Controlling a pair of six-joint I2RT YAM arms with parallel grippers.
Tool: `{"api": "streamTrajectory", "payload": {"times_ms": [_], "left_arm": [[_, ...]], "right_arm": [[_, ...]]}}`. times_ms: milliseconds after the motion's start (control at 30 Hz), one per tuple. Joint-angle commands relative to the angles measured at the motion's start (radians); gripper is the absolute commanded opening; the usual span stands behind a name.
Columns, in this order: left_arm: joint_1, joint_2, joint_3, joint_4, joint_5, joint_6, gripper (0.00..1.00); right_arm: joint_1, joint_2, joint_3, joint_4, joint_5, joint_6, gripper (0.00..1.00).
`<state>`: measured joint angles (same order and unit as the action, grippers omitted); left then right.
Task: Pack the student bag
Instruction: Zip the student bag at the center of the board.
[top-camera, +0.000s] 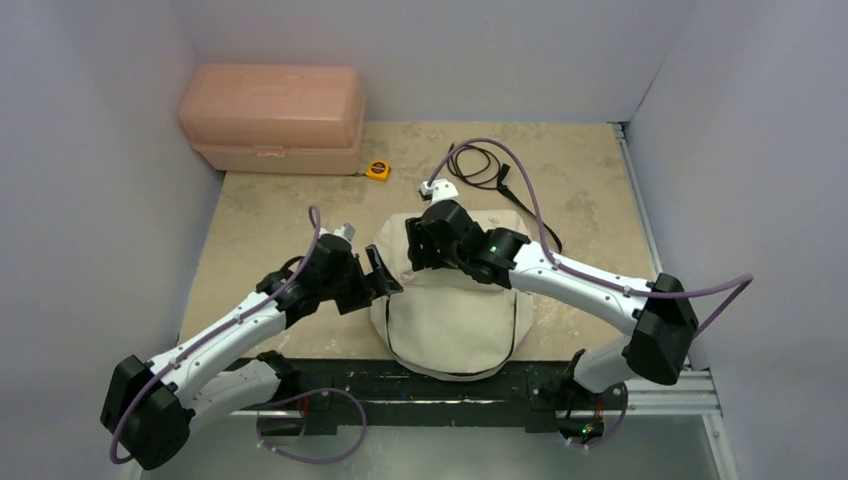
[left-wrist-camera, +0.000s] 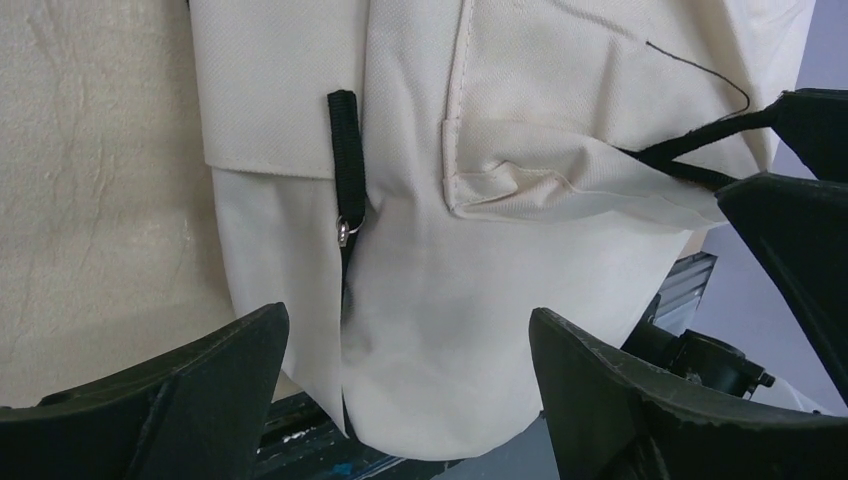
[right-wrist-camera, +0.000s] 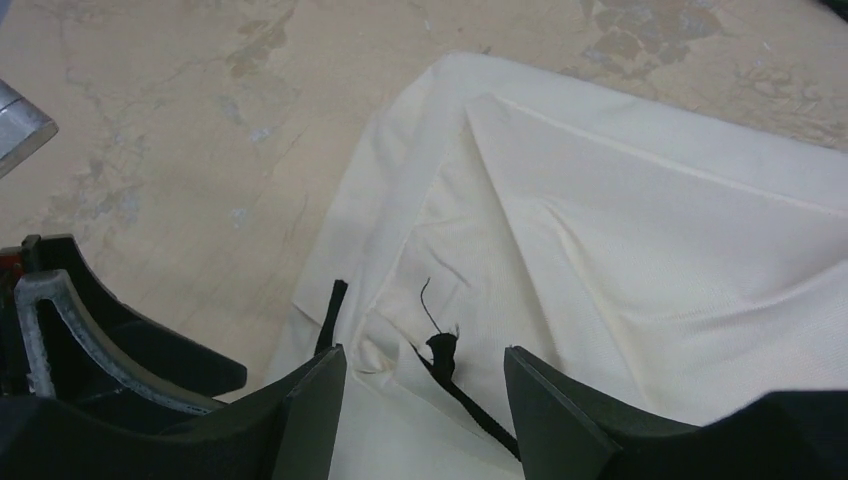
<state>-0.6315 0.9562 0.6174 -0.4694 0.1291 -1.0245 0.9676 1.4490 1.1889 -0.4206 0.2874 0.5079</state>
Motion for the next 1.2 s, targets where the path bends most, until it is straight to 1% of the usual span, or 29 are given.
{"api": "streamTrajectory", "payload": {"times_ms": [0, 167, 233, 333, 367, 400, 500, 600, 667, 700, 833, 933, 1100, 1167], "left_arm": [[0.017, 0.073, 0.023, 0.138, 0.059, 0.024, 0.89], [0.017, 0.161, -0.003, 0.232, 0.087, 0.005, 0.88], [0.017, 0.191, -0.011, 0.265, 0.108, 0.002, 0.86], [0.017, 0.221, -0.027, 0.301, 0.121, -0.005, 0.84], [0.016, 0.229, -0.030, 0.310, 0.121, -0.005, 0.82], [0.017, 0.238, -0.035, 0.319, 0.121, -0.005, 0.78], [0.020, 0.273, -0.052, 0.356, 0.124, -0.015, 0.68], [0.028, 0.313, -0.071, 0.418, 0.141, -0.031, 0.53], [0.030, 0.334, -0.085, 0.441, 0.135, -0.045, 0.47], [0.033, 0.344, -0.096, 0.451, 0.131, -0.057, 0.45], [0.054, 0.389, -0.163, 0.543, 0.131, -0.108, 0.44], [0.065, 0.429, -0.209, 0.604, 0.142, -0.126, 0.42], [0.069, 0.447, -0.225, 0.634, 0.162, -0.118, 0.42], [0.069, 0.410, -0.223, 0.615, 0.154, -0.102, 0.42]], "right_arm": [[0.005, 0.043, -0.009, 0.067, 0.139, 0.084, 0.61], [0.052, 0.100, 0.006, 0.037, 0.317, 0.064, 0.56], [0.061, 0.127, 0.011, 0.039, 0.348, 0.055, 0.53], [0.087, 0.152, 0.017, 0.039, 0.409, 0.045, 0.39], [0.102, 0.154, 0.020, 0.033, 0.443, 0.042, 0.32], [0.116, 0.153, 0.023, 0.024, 0.478, 0.041, 0.25], [0.128, 0.125, 0.020, 0.005, 0.511, 0.047, 0.00], [0.126, 0.069, 0.003, -0.010, 0.507, 0.061, 0.00], [0.119, 0.027, -0.010, -0.015, 0.490, 0.065, 0.00], [0.111, 0.004, -0.019, -0.017, 0.472, 0.068, 0.00], [0.051, -0.109, -0.078, -0.004, 0.352, 0.083, 0.00], [0.002, -0.174, -0.132, -0.009, 0.299, 0.110, 0.00], [-0.101, -0.267, -0.257, 0.022, 0.218, 0.113, 0.00], [-0.122, -0.297, -0.287, 0.010, 0.218, 0.112, 0.00]]}}
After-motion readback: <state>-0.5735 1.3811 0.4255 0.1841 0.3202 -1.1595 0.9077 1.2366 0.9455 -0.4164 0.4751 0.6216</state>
